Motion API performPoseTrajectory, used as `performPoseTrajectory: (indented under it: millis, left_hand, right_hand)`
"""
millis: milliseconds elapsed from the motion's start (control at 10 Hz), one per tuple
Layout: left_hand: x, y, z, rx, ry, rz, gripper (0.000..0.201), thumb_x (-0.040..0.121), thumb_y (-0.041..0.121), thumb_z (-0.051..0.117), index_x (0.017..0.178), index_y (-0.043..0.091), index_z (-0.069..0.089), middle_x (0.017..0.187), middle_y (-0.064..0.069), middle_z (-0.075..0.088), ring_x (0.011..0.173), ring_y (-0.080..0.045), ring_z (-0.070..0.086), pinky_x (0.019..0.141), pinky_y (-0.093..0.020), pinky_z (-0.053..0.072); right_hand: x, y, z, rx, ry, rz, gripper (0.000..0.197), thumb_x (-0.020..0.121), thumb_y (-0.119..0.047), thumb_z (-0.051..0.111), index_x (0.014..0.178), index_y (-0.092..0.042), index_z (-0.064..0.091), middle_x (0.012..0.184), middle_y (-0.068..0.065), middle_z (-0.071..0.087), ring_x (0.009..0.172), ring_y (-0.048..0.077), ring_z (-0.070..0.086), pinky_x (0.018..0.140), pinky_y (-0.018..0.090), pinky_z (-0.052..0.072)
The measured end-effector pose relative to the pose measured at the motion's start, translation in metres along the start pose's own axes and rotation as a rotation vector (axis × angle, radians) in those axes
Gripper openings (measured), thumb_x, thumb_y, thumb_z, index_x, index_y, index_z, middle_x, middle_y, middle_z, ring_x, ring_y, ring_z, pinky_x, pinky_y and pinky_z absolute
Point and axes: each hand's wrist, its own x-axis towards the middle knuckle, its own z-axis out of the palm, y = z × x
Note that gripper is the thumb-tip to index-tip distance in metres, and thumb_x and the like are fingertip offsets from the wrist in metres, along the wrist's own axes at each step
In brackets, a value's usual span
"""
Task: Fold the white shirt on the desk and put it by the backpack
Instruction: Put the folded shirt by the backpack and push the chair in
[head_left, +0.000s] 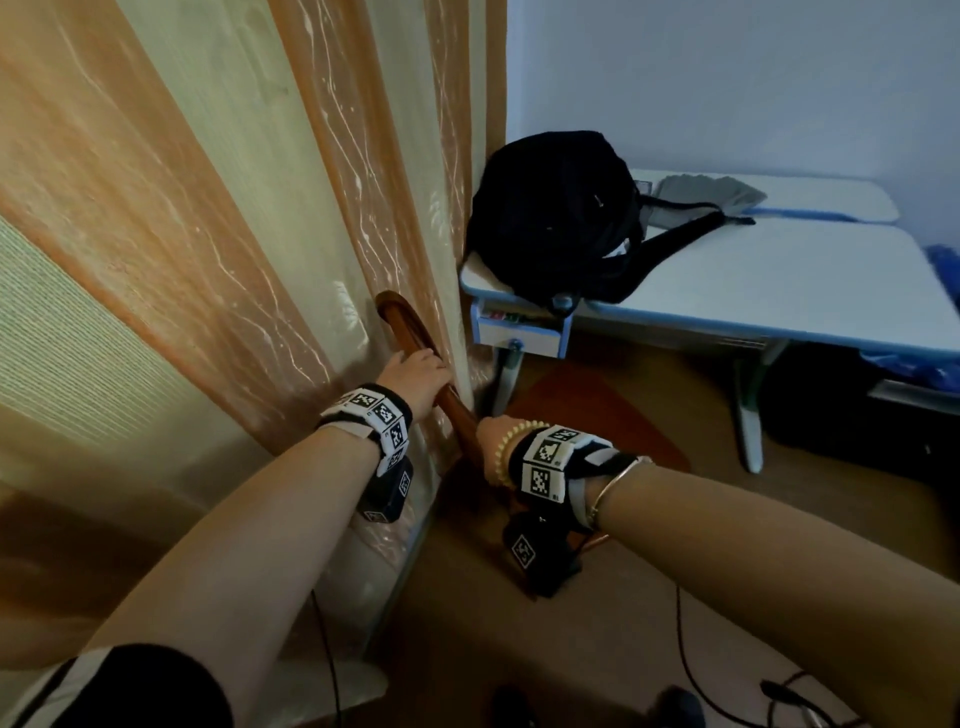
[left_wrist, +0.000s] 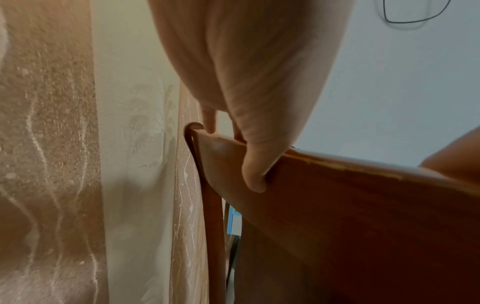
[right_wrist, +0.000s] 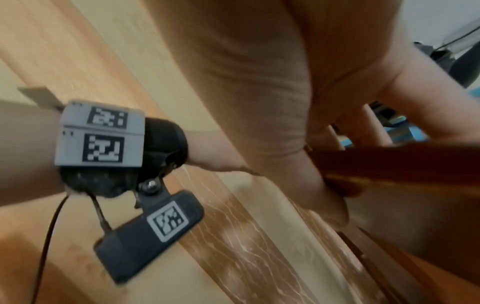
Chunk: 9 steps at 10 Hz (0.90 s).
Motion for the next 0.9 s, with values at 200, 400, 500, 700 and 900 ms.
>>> performPoseTrajectory:
  millis: [200, 400, 500, 700, 900]
  left_hand:
    - [-0.003, 0.001, 0.0, 0.083, 0.099, 0.024, 0.038, 0.092, 0.011, 0.046, 0.125, 0.027, 0.056, 0.132, 0.002, 0.054, 0.131, -0.019, 0.04, 0.099, -0.044, 0.035]
    - [-0.004, 0.025, -0.006, 0.08, 0.124, 0.061, 0.029, 0.086, 0.014, 0.054, 0.108, 0.032, 0.062, 0.111, 0.007, 0.063, 0.113, -0.018, 0.05, 0.094, -0.046, 0.035]
    - [-0.004, 0.049, -0.009, 0.063, 0.16, 0.09, 0.021, 0.087, 0.018, 0.056, 0.101, 0.033, 0.062, 0.105, 0.01, 0.063, 0.106, -0.017, 0.049, 0.09, -0.045, 0.033]
    - [0.001, 0.106, -0.018, 0.095, 0.17, 0.151, 0.02, 0.089, 0.034, 0.057, 0.109, 0.031, 0.061, 0.111, 0.006, 0.062, 0.112, -0.02, 0.047, 0.098, -0.044, 0.032]
    - [0.007, 0.145, -0.023, 0.095, 0.18, 0.185, 0.032, 0.088, 0.047, 0.055, 0.113, 0.028, 0.062, 0.11, 0.004, 0.063, 0.109, -0.021, 0.048, 0.098, -0.039, 0.037]
  right_hand:
    - [-0.003, 0.001, 0.015, 0.028, 0.069, 0.057, 0.035, 0.092, -0.015, 0.052, 0.126, -0.005, 0.051, 0.129, 0.018, 0.054, 0.117, 0.033, 0.055, 0.092, 0.039, 0.045]
    - [-0.006, 0.03, -0.002, -0.125, -0.092, 0.09, 0.059, 0.08, -0.017, 0.069, 0.132, -0.007, 0.043, 0.127, 0.011, 0.058, 0.113, 0.027, 0.06, 0.086, 0.034, 0.05]
    - [-0.018, 0.058, -0.003, -0.13, -0.065, 0.085, 0.055, 0.075, -0.018, 0.07, 0.125, -0.013, 0.049, 0.122, 0.01, 0.061, 0.108, 0.028, 0.061, 0.082, 0.035, 0.05]
    - [-0.043, 0.117, 0.001, -0.193, -0.023, 0.126, 0.055, 0.073, -0.019, 0.073, 0.123, -0.022, 0.051, 0.121, 0.005, 0.061, 0.109, 0.026, 0.061, 0.088, 0.04, 0.053]
    - [-0.062, 0.163, 0.009, -0.231, 0.072, 0.128, 0.044, 0.084, -0.022, 0.063, 0.125, -0.025, 0.048, 0.12, 0.003, 0.061, 0.109, 0.027, 0.061, 0.085, 0.038, 0.049]
